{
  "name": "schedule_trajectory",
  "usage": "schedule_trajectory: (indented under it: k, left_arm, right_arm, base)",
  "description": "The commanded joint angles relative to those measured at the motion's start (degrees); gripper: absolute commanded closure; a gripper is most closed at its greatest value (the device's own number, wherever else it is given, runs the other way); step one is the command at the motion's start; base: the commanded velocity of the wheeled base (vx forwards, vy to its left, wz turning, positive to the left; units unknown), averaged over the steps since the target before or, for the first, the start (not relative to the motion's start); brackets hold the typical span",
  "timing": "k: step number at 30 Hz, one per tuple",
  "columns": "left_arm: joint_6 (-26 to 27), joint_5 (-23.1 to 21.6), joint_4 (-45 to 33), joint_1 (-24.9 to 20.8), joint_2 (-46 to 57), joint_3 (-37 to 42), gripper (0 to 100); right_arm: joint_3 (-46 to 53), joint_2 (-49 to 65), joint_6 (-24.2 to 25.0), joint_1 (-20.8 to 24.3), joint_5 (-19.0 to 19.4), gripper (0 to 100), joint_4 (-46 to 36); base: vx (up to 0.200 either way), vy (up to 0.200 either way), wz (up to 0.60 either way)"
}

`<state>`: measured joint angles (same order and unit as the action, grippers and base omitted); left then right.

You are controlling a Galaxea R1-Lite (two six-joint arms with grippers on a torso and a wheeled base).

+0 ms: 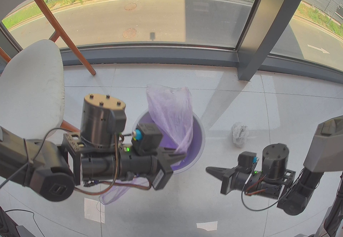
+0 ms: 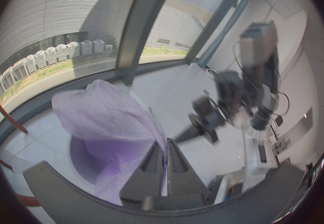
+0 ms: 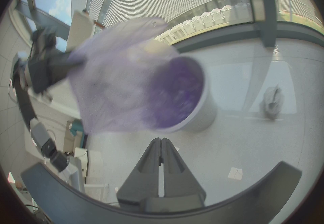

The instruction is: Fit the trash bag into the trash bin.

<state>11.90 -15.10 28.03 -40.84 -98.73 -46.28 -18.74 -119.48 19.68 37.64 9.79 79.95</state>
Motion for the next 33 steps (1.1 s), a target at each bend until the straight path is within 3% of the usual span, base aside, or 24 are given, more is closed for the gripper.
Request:
schedule_trajectory:
  k: [1,6,13,14,17,18,22,26,33]
  left_arm:
    - [3.48,-0.01,-0.6,-4.25,2.14,7.78,100]
    - [4.01,0.07,-2.19,-4.25,3.72,9.1,100]
    - [4.89,0.16,-2.36,-4.16,4.25,11.65,100]
    - [4.89,0.25,-2.36,-4.07,4.25,11.65,100]
    - [4.63,0.34,-2.36,-3.81,4.25,11.65,100]
    - [4.36,0.6,-2.36,-3.81,4.25,11.65,100]
    - [4.19,0.6,-2.27,-3.37,4.34,11.38,100]
    - [4.1,0.51,-2.27,-2.4,4.34,11.03,100]
    - [3.75,0.51,-2.27,-1.61,5.22,11.12,100]
  right_arm:
    - [-3.32,5.22,0.19,-9.87,2.6,100,0.47]
    - [-7.63,5.49,0.36,-13.3,2.6,100,-1.11]
    - [-11.5,6.98,0.63,-14.09,2.78,100,-6.38]
    - [-11.32,7.77,1.07,-14.0,2.96,0,-6.82]
    - [-10.18,9.97,4.49,-13.47,3.48,0,-8.49]
    - [-8.51,13.04,10.12,-12.51,3.48,0,-12.8]
    - [-6.49,18.85,19.08,-11.28,3.39,0,-25.45]
    - [-4.38,19.64,20.58,-9.43,2.87,0,-29.23]
    - [-5.08,19.11,20.67,-6.62,2.96,0,-28.97]
  base:
    - [0.0,0.0,0.0]
    - [0.0,0.0,0.0]
    - [0.0,0.0,0.0]
    - [0.0,0.0,0.0]
    - [0.0,0.0,0.0]
    - [0.0,0.0,0.0]
    - [0.0,0.0,0.0]
    - [0.0,0.0,0.0]
    - [0.0,0.0,0.0]
